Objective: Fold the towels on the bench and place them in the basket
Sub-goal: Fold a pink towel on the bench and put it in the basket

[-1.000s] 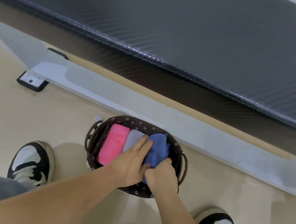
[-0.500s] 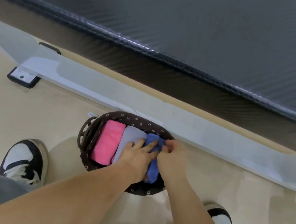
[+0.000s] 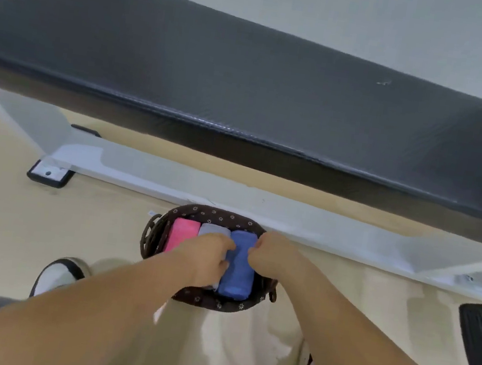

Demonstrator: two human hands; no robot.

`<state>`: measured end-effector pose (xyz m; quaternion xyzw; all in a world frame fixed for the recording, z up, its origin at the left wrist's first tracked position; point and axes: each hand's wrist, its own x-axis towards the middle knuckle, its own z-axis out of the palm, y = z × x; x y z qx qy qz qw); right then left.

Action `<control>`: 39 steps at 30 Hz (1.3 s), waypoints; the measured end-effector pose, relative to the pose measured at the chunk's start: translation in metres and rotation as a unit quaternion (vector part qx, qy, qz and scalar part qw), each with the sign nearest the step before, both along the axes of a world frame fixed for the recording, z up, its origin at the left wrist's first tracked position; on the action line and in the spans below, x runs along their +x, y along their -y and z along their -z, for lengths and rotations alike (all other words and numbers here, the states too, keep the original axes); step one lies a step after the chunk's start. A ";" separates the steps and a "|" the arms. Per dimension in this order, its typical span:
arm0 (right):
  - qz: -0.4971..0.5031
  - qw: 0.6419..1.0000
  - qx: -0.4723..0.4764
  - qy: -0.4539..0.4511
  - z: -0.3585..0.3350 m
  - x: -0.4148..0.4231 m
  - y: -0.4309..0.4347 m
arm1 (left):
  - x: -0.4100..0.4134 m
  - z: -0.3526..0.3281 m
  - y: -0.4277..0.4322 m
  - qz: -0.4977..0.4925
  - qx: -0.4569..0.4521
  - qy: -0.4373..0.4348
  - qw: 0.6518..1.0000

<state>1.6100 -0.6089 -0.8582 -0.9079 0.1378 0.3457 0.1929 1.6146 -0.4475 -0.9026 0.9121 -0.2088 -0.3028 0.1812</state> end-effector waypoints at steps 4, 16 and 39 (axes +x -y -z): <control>-0.062 0.998 -0.032 0.010 -0.082 0.006 -0.016 | -0.005 -0.067 -0.004 -0.013 -0.062 0.028 0.998; 0.055 0.945 0.088 0.311 -0.282 -0.055 0.071 | -0.028 -0.273 0.062 0.020 -0.250 0.124 0.960; 0.304 0.732 -0.272 0.546 -0.340 -0.100 0.257 | 0.001 -0.392 0.366 -0.044 -0.435 -0.060 0.897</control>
